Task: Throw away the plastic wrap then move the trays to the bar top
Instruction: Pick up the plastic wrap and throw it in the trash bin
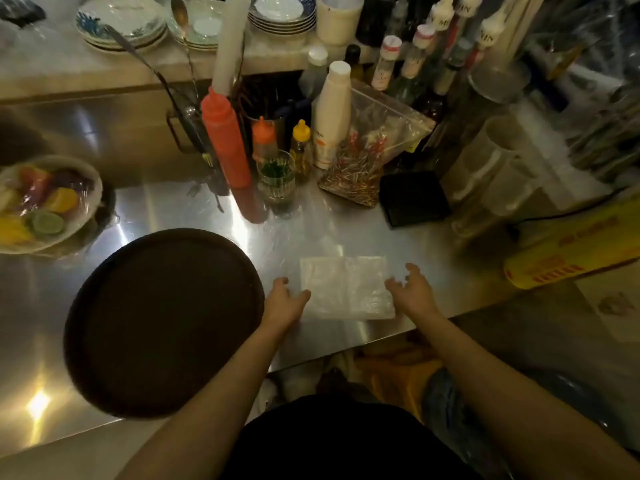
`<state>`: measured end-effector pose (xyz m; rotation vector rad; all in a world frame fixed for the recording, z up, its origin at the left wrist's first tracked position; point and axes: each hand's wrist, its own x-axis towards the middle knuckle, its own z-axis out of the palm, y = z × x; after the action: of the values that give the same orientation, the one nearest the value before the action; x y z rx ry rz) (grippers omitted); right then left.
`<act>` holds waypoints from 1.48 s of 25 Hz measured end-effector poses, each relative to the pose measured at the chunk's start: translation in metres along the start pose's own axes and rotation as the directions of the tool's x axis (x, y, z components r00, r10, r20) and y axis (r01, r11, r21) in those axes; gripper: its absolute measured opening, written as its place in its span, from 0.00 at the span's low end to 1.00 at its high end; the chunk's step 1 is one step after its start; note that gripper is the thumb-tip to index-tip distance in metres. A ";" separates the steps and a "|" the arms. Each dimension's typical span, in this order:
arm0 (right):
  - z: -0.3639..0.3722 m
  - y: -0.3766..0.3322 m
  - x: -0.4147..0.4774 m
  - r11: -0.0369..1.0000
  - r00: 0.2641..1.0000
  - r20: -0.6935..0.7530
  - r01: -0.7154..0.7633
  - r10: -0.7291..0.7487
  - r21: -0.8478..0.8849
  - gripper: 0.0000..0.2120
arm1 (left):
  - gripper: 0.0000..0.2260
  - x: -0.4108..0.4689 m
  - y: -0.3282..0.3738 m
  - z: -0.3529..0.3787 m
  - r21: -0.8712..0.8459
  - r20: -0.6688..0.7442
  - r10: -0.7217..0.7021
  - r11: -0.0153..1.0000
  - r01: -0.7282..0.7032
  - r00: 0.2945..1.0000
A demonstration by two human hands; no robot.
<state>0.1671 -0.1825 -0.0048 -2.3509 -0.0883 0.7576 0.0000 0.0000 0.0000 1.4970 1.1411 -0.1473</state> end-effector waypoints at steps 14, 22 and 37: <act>0.005 0.004 0.031 0.951 0.957 0.251 -0.207 0.148 0.230 0.18 | 0.26 0.009 0.013 0.023 -0.226 -0.178 -0.200 0.961 0.158 0.964; -0.002 -0.014 0.026 0.939 0.921 0.382 -0.192 0.072 0.285 0.09 | 0.16 -0.008 0.019 0.016 -0.296 -0.202 -0.162 0.950 0.098 0.966; 0.007 -0.056 -0.028 0.895 0.750 0.628 -0.110 -0.211 0.432 0.09 | 0.23 -0.074 0.022 0.055 0.030 -0.331 0.128 0.992 -0.125 0.935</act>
<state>0.1475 -0.1414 0.0389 -1.5423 -0.2563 1.3990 0.0043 -0.0824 0.0471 1.6381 1.3055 0.1984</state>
